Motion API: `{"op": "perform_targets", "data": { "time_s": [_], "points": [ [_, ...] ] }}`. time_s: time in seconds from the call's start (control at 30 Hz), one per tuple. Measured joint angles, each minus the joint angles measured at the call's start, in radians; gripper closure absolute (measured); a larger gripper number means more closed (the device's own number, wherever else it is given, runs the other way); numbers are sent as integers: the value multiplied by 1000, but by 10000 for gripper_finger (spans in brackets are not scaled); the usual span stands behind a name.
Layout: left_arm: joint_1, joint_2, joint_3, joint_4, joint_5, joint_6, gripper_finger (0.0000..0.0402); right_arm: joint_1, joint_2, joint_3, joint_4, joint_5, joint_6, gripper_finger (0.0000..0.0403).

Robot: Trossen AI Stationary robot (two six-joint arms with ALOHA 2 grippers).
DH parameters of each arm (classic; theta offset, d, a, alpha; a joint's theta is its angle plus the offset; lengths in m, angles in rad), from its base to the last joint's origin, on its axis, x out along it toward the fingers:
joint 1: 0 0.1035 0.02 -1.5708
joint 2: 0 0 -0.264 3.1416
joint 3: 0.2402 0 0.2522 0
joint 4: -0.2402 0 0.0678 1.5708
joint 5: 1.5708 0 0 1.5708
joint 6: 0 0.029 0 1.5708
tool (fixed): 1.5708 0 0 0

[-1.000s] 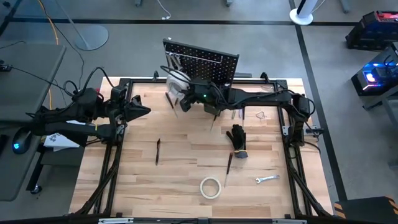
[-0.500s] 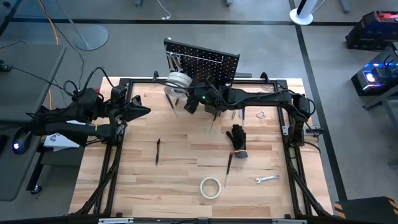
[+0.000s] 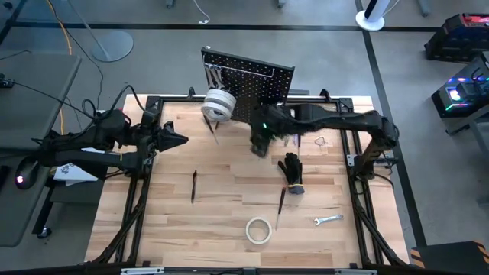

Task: Hang tools onto peg board
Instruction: Hang the masking tape onto the pegboard

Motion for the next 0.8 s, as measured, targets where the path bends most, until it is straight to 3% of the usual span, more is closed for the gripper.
{"op": "perform_targets", "data": {
  "time_s": [0.17,0.27,0.4,0.5,0.67,0.8],
  "points": [
    [0,2,0,-15,19,-7,363,180,-110,-212,12,-90,210,151],
    [0,2,0,-16,19,-7,363,307,-156,-381,158,-119,371,151],
    [0,8,0,-26,19,-7,363,428,-120,-537,436,-191,502,151],
    [0,11,0,-58,19,-8,363,486,-43,-554,546,-202,517,151],
    [0,14,0,-124,19,-25,363,525,100,-495,524,-177,460,151],
    [0,15,0,-155,19,-25,363,545,193,-460,490,-91,474,151]
  ]
}}
